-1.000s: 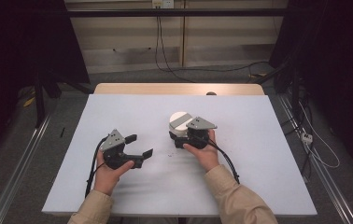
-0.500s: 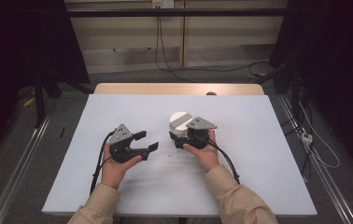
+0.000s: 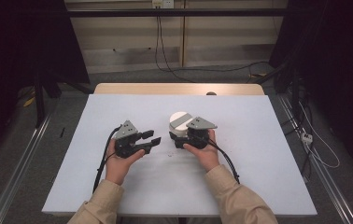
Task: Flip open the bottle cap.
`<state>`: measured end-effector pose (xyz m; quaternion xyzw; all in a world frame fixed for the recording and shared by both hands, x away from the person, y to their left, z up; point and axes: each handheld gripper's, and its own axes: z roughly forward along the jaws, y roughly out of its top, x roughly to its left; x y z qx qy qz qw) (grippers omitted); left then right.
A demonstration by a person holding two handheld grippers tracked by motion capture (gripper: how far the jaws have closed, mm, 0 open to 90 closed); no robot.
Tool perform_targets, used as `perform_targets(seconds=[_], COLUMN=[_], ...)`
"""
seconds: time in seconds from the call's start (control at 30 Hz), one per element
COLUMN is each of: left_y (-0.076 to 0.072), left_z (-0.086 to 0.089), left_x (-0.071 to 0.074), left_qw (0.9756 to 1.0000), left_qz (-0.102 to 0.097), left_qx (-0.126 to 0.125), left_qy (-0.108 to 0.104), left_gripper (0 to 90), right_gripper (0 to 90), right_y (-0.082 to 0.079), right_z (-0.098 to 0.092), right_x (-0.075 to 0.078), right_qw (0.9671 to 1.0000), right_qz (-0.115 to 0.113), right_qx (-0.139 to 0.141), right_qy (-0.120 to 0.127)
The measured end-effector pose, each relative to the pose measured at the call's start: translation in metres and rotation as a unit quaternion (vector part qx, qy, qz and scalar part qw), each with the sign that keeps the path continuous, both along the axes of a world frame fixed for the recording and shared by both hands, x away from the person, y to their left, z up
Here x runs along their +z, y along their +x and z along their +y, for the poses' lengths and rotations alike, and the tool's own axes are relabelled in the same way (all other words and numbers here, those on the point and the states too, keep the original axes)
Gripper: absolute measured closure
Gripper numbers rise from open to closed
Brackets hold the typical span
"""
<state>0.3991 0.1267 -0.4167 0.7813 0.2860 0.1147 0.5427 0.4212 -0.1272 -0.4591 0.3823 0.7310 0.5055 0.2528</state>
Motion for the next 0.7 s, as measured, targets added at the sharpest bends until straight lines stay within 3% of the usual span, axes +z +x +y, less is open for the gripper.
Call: perform_targets(seconds=[0.37, 0.43, 0.6, 0.7], left_y=[0.008, 0.010, 0.013, 0.015], left_z=[-0.017, -0.019, -0.023, -0.027], left_x=[0.002, 0.002, 0.006, 0.008], left_qw=[0.9992, 0.9990, 0.9992, 0.9989], left_qz=[0.026, 0.025, 0.026, 0.026], left_qx=[-0.023, -0.024, -0.026, -0.030], left_qy=[0.021, 0.027, 0.015, 0.023], left_gripper=[82.3, 84.8, 90.0, 90.0], right_gripper=[18.5, 18.6, 18.5, 18.5], right_y=[0.000, 0.000, 0.000, 0.001], right_z=[0.000, 0.000, 0.000, 0.000], right_x=[-0.001, -0.001, -0.001, -0.001], right_qw=[1.0000, 1.0000, 1.0000, 1.0000], right_qz=[0.002, 0.003, 0.004, 0.003], right_qx=[0.001, 0.001, 0.002, 0.001], right_qy=[0.002, 0.003, 0.003, 0.003])
